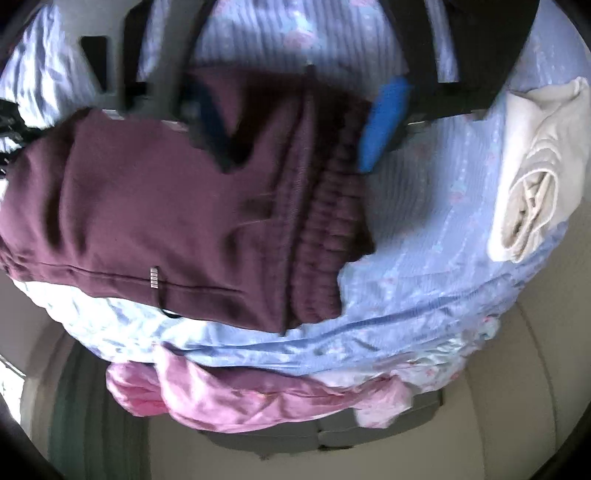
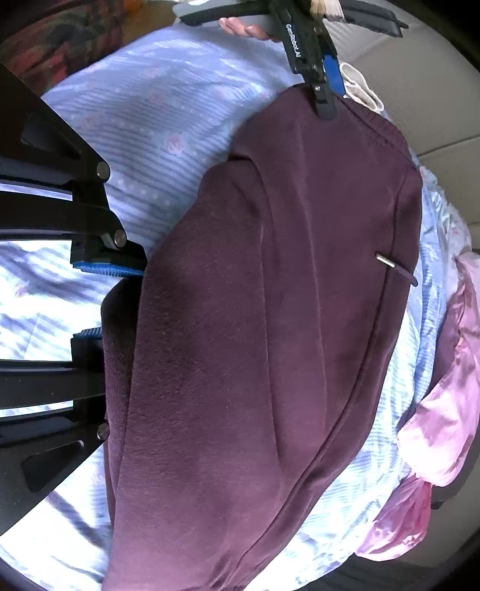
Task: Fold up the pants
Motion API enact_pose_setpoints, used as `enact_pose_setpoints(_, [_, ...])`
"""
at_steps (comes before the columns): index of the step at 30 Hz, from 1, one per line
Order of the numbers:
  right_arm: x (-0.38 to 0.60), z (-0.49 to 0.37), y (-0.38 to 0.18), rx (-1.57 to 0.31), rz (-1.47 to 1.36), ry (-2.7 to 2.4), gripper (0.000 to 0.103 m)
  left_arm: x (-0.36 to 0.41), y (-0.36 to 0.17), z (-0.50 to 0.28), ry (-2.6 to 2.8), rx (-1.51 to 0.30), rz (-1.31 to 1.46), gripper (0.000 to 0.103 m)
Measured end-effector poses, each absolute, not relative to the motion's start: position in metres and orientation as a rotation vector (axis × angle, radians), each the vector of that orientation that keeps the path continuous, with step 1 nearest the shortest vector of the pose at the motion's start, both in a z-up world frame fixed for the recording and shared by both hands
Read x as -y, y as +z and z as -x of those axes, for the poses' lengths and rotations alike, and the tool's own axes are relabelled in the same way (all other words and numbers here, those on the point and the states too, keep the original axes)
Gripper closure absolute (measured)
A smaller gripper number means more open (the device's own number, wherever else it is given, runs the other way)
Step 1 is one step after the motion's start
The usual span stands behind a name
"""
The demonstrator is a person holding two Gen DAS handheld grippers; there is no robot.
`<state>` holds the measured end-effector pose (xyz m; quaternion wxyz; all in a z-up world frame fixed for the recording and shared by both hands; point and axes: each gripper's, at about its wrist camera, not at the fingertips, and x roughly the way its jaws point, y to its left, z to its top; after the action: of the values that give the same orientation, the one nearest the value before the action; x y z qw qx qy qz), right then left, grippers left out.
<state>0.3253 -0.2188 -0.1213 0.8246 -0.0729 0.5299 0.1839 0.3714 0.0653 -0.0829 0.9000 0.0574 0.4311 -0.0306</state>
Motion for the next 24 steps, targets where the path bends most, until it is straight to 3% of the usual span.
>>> enact_pose_setpoints(6, [0.217,-0.330,-0.124,-1.139,0.150,0.370,0.079,-0.064,-0.080,-0.373,0.061,-0.906,-0.141,0.070])
enact_pose_setpoints(11, [0.216,-0.323,-0.113,-1.141,0.138,0.368,0.079,-0.066,-0.055,-0.381,0.148,-0.826,-0.231,0.078])
enact_pose_setpoints(15, [0.209,-0.315,-0.108,-1.125,0.188,0.357,0.079,-0.071,-0.076,-0.388,0.140,-0.909,-0.247,0.077])
enact_pose_setpoints(17, [0.208,-0.318,-0.119,-1.162,0.188,0.354,0.079,-0.073,-0.089,-0.385,0.140,-0.942,-0.246,0.070])
enact_pose_setpoints(21, [0.204,-0.316,-0.131,-1.167,0.226,0.340,0.078,-0.073,-0.087,-0.373,0.226,-0.878,-0.311,0.021])
enact_pose_setpoints(24, [0.204,-0.315,-0.127,-1.163,0.218,0.320,0.070,-0.076,-0.080,-0.363,0.209,-0.877,-0.281,0.010])
